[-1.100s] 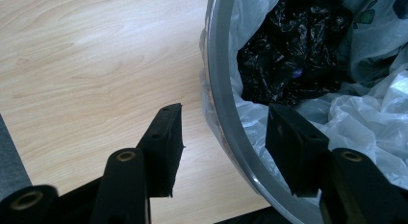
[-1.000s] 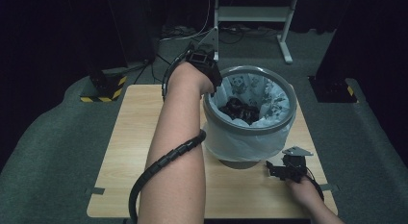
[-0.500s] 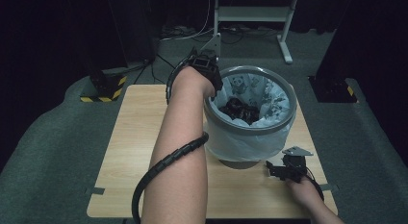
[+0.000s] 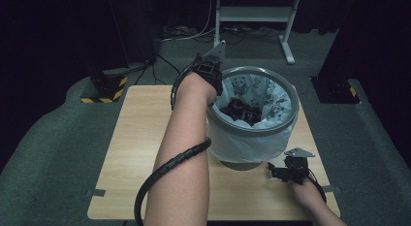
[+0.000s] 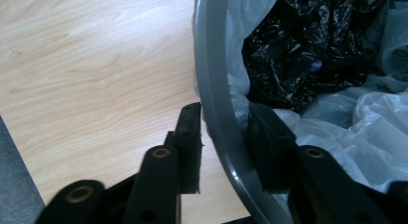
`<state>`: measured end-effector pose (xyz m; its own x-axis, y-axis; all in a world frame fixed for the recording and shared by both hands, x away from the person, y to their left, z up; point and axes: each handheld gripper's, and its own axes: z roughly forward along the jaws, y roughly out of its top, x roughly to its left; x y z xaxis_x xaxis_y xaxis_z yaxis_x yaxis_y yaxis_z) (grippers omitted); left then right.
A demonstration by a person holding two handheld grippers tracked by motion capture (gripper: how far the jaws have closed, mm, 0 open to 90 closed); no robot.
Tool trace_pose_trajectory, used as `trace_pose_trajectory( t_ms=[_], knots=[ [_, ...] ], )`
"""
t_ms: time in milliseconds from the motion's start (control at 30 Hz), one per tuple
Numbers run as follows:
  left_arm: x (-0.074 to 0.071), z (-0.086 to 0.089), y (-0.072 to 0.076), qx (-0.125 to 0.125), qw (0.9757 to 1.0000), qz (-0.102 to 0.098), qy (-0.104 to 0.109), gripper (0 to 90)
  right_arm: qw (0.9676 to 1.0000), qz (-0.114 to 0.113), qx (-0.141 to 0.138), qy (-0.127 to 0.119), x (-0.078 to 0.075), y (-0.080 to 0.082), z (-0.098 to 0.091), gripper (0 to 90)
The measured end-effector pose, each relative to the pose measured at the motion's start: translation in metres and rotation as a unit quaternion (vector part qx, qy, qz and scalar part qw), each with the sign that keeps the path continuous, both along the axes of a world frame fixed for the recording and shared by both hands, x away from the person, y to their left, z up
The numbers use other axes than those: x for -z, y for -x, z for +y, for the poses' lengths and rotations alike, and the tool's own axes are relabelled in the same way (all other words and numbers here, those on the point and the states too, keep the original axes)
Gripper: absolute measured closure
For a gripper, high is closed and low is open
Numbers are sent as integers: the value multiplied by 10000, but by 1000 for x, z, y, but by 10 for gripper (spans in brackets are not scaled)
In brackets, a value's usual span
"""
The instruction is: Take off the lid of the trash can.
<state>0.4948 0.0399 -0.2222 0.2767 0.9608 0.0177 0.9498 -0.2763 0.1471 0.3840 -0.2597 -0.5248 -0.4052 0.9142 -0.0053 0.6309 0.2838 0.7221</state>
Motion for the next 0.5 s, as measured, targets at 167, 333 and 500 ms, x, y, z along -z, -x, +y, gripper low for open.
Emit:
trace_pose_trajectory(
  t_ms=[167,333,500],
  knots=[
    [-5,-2,0,21,9999,-70,-96,685,10000,-3,-5,2,0,0,0,102],
    [-16,-1,2,16,9997,-241,-42,686,10000,-4,-12,1,0,0,0,102],
    [-22,-1,2,-6,9993,-381,-4,697,10000,-4,-12,1,0,0,0,102]
  ],
)
